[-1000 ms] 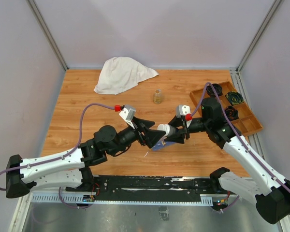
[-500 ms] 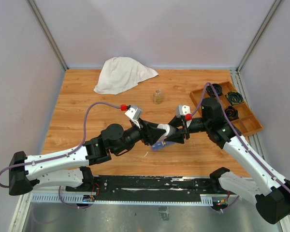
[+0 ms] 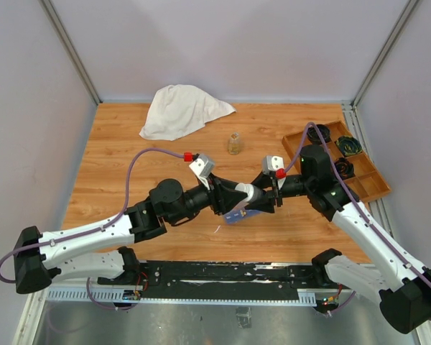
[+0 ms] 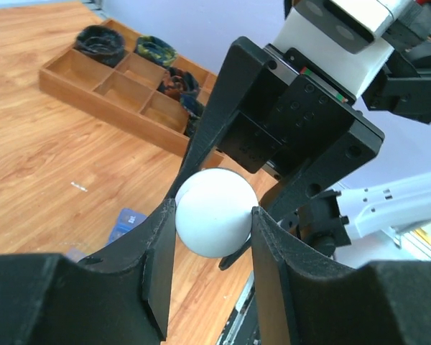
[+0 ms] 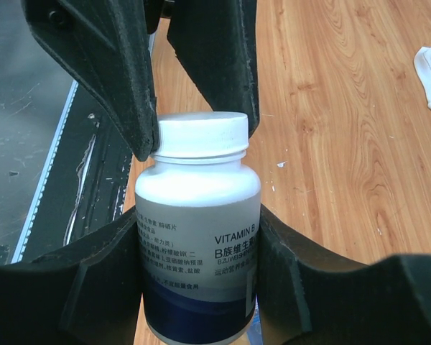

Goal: Sort the pills into containers

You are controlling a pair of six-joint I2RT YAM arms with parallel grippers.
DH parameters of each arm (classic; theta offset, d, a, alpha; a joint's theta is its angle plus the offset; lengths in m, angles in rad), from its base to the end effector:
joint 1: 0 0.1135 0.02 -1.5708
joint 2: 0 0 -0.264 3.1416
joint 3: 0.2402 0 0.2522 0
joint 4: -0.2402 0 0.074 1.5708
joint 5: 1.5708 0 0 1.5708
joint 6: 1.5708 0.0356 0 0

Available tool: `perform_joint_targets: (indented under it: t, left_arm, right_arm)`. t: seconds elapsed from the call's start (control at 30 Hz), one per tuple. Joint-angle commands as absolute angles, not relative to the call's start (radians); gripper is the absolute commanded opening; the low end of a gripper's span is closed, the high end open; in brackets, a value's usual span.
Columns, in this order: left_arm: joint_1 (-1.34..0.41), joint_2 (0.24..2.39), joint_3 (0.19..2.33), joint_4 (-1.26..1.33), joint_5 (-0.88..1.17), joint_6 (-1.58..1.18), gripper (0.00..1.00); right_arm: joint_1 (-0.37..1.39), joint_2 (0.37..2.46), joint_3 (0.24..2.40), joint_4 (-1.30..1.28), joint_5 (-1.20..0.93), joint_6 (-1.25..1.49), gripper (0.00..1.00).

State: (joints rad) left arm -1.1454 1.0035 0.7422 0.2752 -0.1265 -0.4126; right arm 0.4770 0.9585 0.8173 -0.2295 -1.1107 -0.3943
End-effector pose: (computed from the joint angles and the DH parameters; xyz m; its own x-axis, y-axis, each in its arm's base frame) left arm 0.1030 -0.2164 0.3323 -0.3362 -0.2218 -0.9153 0.7824 0.4752 -0.4026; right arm 0.1656 0.1215 0.3219 0.0662 -0.1578 -0.9853 -0.9968 -0.0537 -0.0584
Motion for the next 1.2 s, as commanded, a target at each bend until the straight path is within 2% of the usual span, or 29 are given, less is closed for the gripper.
perform_joint_targets:
  t: [0.0, 0.2, 0.4, 0.53, 0.63, 0.77, 0.83, 0.87, 1.03, 1.17]
  left_arm:
    - [-1.085, 1.026, 0.701, 0.390, 0.187, -0.398, 0.33]
    - [-1.067, 1.054, 0.675, 0.462, 0.400, -0.263, 0.35]
    - [-1.019, 1.073, 0.694, 0.367, 0.663, 0.047, 0.42]
    - [-0.957, 1.079, 0.704, 0.370, 0.774, 0.153, 0.60]
    - [-0.909, 1.084, 0.727, 0.376, 0.806, 0.146, 0.69]
    - [-0.887, 1.074, 0.751, 0.388, 0.739, 0.122, 0.82]
    - [-0.887, 1.054, 0.750, 0.407, 0.663, 0.092, 0.96]
    - [-0.887, 1.041, 0.744, 0.416, 0.626, 0.080, 0.99]
    - [-0.885, 0.958, 0.684, 0.470, 0.484, -0.018, 0.99]
    - [-0.885, 0.873, 0.632, 0.500, 0.362, -0.204, 0.99]
  right_arm:
    - [0.466, 0.945, 0.833, -0.199, -1.127, -0.397, 0.01]
    - [0.465, 0.940, 0.833, -0.199, -1.131, -0.396, 0.01]
    - [0.466, 0.939, 0.832, -0.198, -1.134, -0.397, 0.02]
    - [0.464, 0.939, 0.833, -0.198, -1.135, -0.396, 0.02]
    - [0.464, 0.938, 0.833, -0.198, -1.136, -0.396, 0.01]
    - [0.465, 0.938, 0.833, -0.198, -1.138, -0.396, 0.02]
    - [0.465, 0.937, 0.833, -0.198, -1.137, -0.396, 0.01]
    - [0.465, 0.937, 0.834, -0.198, -1.137, -0.396, 0.01]
    - [0.465, 0.936, 0.833, -0.198, -1.137, -0.396, 0.02]
    - [0.464, 0.936, 0.832, -0.198, -1.137, -0.397, 0.02]
